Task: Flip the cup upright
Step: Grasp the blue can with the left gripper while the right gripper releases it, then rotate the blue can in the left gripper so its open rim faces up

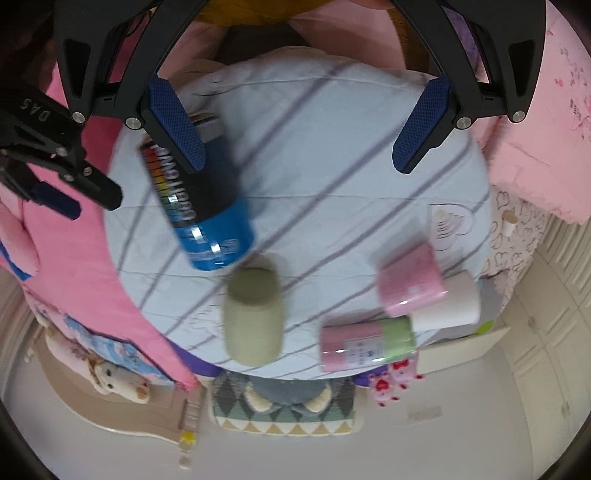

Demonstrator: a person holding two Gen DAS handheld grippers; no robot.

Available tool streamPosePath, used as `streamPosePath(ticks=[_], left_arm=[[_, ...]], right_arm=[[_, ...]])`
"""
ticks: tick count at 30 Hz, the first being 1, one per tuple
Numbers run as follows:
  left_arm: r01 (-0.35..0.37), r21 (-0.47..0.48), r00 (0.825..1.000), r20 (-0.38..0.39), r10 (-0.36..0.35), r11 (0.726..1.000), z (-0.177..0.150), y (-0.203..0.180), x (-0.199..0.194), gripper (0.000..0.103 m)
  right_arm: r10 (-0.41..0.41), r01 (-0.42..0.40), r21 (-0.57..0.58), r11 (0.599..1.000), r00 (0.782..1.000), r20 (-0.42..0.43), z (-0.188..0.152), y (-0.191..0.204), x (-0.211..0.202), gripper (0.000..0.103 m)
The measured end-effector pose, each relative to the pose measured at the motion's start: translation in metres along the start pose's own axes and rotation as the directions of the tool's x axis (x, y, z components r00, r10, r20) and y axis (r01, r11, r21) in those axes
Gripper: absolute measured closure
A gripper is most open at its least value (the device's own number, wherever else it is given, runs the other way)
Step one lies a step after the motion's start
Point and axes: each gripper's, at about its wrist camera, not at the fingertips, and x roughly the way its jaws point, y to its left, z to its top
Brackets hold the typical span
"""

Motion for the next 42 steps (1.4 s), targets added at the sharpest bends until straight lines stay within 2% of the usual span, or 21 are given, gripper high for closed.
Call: streamPosePath(ticks=[6, 11, 14, 24, 42], left_arm=[[0.003, -0.066, 1.0, -0.024, -0.005, 0.998, 0.005, -0.019, 0.005, 0.0], [-0.023, -0.096, 0.999, -0.034, 0.02, 0.995, 0.01, -0.034, 0.01, 0.0], [-0.015, -0.106, 0.999, -0.044, 0.01, 0.994, 0.015, -0.042, 0.015, 0.001], [-0.056, -0.113, 0.991, -0.125, 0.042, 0.992, 0.029, -0.061, 0.045, 0.001], [-0.146, -0.13, 0.97, -0.215, 0.116, 0.981, 0.038, -0.058, 0.078, 0.0]], right_arm=[[0.016, -0.015, 0.054, 0.998, 1.0, -0.003, -0.005, -0.034, 0.005, 0.024], [0.044, -0.044, 0.043, 0.998, 0.999, -0.007, -0.008, -0.05, 0.009, 0.024], [0.061, -0.061, 0.019, 0.998, 0.998, -0.008, -0.007, -0.052, 0.011, 0.024], [0.069, -0.071, -0.032, 0.997, 0.996, -0.047, 0.005, -0.061, 0.028, 0.023], [0.082, -0.095, -0.088, 0.992, 0.986, -0.143, 0.02, -0.065, 0.068, 0.023]])
